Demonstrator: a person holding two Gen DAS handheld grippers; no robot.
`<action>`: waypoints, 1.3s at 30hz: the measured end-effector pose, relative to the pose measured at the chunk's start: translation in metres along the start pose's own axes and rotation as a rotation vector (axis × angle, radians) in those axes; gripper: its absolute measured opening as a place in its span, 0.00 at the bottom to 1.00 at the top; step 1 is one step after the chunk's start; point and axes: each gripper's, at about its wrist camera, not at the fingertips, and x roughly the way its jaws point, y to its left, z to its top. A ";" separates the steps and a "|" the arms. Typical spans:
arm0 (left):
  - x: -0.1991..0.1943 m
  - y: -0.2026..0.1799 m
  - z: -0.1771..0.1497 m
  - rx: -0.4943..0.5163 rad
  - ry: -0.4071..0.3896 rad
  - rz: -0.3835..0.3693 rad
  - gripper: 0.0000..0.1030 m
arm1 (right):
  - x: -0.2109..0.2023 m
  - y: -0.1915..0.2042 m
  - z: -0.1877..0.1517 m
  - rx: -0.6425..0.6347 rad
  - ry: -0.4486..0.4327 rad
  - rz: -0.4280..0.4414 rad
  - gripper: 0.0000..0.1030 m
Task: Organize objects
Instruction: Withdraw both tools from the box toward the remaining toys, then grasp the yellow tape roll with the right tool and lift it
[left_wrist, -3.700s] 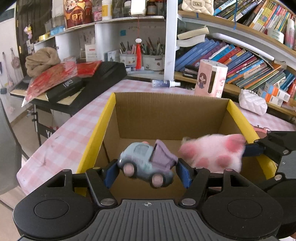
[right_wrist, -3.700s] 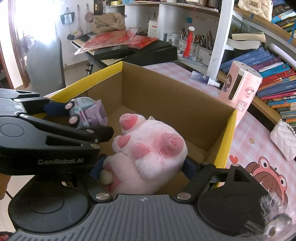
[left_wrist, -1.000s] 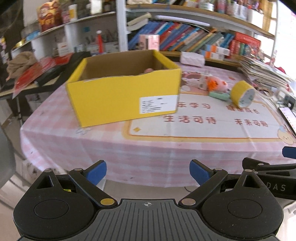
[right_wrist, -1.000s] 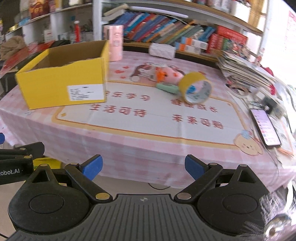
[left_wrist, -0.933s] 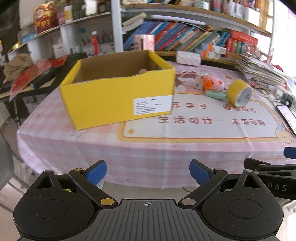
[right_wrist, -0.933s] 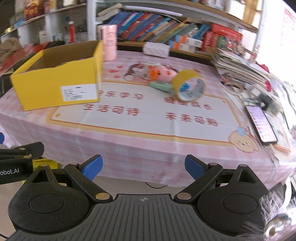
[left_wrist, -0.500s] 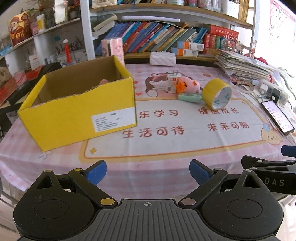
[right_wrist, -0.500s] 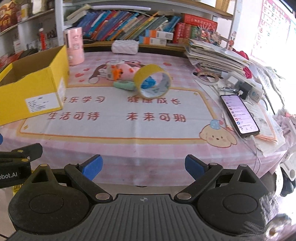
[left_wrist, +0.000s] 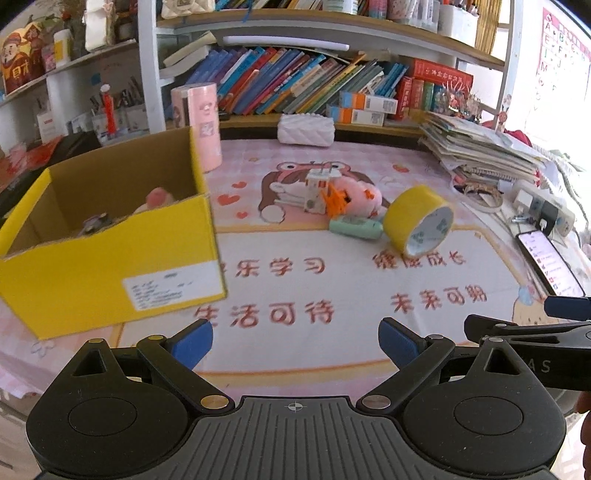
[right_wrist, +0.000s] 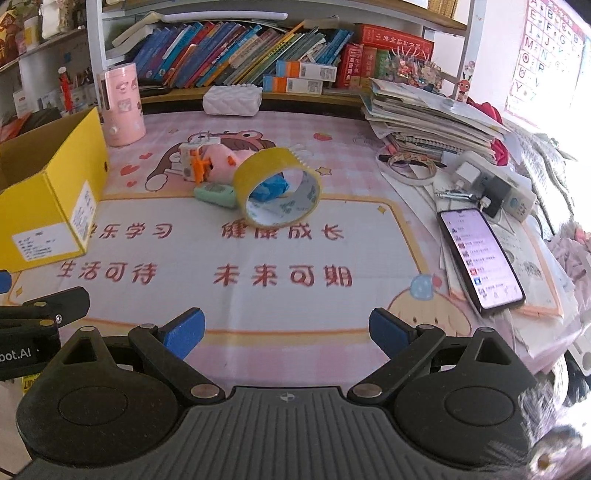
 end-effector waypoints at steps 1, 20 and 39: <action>0.002 -0.003 0.003 0.000 -0.003 0.002 0.95 | 0.003 -0.002 0.003 -0.001 -0.002 0.002 0.93; 0.039 -0.034 0.035 -0.033 0.001 0.087 0.95 | 0.053 -0.038 0.049 -0.055 -0.015 0.097 0.94; 0.074 -0.045 0.052 -0.027 0.058 0.167 0.95 | 0.115 -0.038 0.099 -0.068 -0.033 0.217 1.00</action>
